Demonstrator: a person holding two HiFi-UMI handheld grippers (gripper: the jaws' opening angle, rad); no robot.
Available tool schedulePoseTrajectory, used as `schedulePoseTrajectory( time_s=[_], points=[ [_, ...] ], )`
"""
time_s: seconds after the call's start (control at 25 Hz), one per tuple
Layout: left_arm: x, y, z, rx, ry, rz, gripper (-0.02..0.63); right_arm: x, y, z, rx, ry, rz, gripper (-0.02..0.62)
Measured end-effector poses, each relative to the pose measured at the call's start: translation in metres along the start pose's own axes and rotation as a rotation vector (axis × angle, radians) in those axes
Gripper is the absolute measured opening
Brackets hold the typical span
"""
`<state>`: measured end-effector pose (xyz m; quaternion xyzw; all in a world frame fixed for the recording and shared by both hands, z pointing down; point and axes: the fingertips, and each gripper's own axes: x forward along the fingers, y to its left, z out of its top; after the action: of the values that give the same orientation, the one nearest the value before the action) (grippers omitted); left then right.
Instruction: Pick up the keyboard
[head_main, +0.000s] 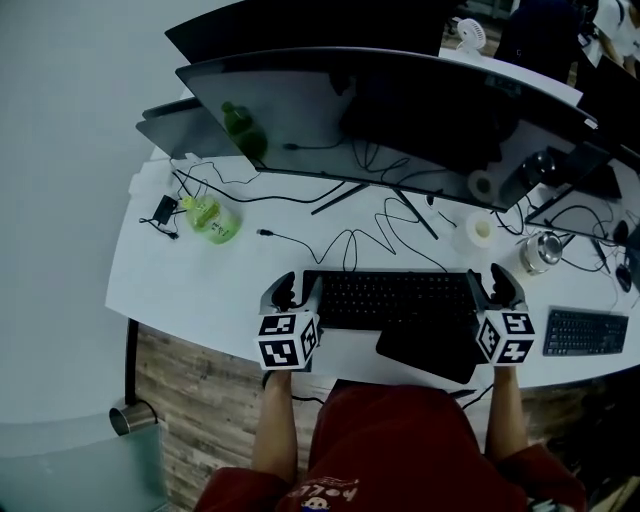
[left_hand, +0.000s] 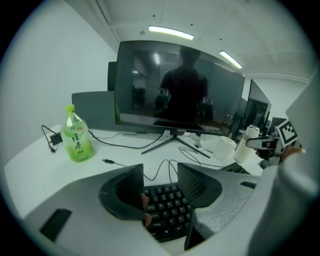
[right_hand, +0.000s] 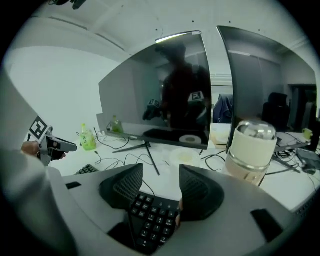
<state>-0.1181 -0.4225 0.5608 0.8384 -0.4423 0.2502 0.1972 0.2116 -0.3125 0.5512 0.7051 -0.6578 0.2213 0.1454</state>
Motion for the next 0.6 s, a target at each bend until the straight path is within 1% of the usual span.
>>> schedulePoseTrajectory(
  time_s=[0.16,0.32,0.44,0.6],
  points=[
    [0.011,0.009,-0.028,-0.013,0.091,-0.013,0.229,0.009,0.0,-0.03,0.034,0.091,0.015,0.29],
    [0.019,0.015,-0.057,-0.01,0.174,-0.017,0.242,0.013,-0.002,-0.061,0.066,0.17,0.022,0.319],
    [0.026,0.017,-0.075,-0.034,0.226,-0.046,0.266,0.019,-0.001,-0.079,0.092,0.227,0.034,0.346],
    [0.032,0.018,-0.092,-0.055,0.291,-0.079,0.278,0.023,0.0,-0.098,0.125,0.298,0.053,0.367]
  ],
)
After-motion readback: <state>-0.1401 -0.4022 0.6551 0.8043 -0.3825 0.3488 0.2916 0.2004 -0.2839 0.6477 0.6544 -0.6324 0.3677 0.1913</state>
